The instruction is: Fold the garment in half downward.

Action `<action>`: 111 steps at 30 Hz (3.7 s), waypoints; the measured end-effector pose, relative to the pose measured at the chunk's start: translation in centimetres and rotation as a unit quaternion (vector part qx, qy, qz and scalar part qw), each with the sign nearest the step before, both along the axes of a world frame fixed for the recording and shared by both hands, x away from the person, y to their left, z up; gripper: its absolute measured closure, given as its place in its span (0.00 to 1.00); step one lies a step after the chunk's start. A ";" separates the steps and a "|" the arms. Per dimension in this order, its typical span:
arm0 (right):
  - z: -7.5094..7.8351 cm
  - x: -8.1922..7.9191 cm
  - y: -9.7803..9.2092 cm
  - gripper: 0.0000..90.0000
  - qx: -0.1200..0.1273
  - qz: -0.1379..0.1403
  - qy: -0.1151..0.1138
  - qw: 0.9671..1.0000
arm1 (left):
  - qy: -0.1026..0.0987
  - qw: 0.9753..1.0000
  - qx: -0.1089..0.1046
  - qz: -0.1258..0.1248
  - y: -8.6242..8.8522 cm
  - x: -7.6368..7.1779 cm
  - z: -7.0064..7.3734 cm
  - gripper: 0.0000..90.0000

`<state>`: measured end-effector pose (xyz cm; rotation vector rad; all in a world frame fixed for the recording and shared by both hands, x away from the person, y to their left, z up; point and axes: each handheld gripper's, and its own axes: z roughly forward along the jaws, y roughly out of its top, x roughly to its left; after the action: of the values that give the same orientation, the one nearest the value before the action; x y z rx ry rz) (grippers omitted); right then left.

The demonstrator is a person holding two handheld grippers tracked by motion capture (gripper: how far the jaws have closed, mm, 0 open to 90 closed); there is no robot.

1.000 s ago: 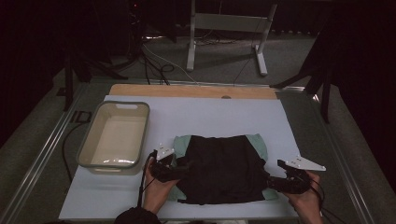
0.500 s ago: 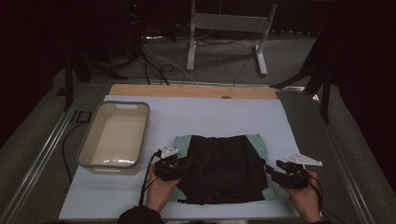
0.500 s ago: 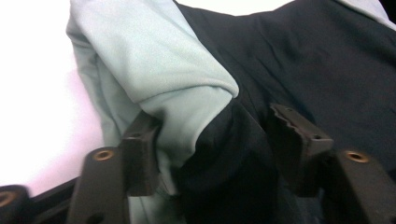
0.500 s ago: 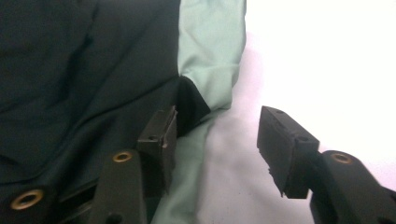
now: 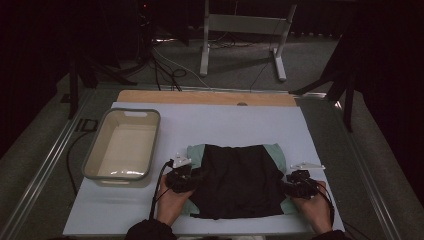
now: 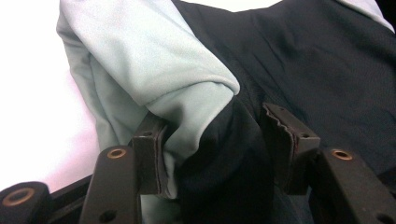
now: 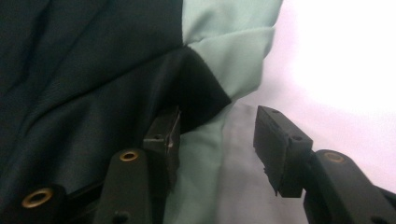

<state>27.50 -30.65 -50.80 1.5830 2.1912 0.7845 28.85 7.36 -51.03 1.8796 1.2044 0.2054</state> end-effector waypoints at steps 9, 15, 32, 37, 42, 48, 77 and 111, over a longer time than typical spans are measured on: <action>0.0 0.3 0.3 0.97 0.014 0.014 0.014 1.000 | 0.002 1.000 -0.005 -0.002 -0.1 0.1 0.0 0.54; 0.4 0.0 0.0 0.99 0.006 0.014 -0.002 1.000 | -0.001 1.000 -0.007 -0.005 -0.3 0.3 -0.1 0.55; 0.9 0.2 -1.6 0.99 -0.014 -0.019 -0.026 0.999 | -0.006 1.000 -0.014 -0.013 -2.2 0.9 -0.3 0.55; 1.2 0.3 -2.6 0.99 -0.012 -0.038 -0.035 0.999 | -0.008 1.000 -0.008 -0.021 -3.4 1.4 -0.1 0.54; 1.4 0.2 -3.3 0.99 -0.007 -0.053 -0.039 0.998 | -0.010 1.000 -0.005 -0.026 -4.5 1.8 -0.1 0.54; 1.5 0.2 -3.7 0.98 -0.010 -0.066 -0.042 0.997 | -0.005 1.000 -0.011 -0.026 -5.4 2.5 -0.2 0.54; 3.8 -1.1 -1.7 0.19 0.033 -0.024 -0.096 0.995 | -0.050 0.998 -0.015 -0.046 -1.8 2.2 1.3 0.00; 4.2 -1.0 -0.4 0.18 0.068 -0.012 -0.105 0.992 | -0.081 0.996 0.012 -0.045 0.0 1.1 3.0 0.00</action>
<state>26.49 -31.05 -46.55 1.5090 2.0044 1.0615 29.90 7.31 -48.03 1.8951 1.0110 0.3180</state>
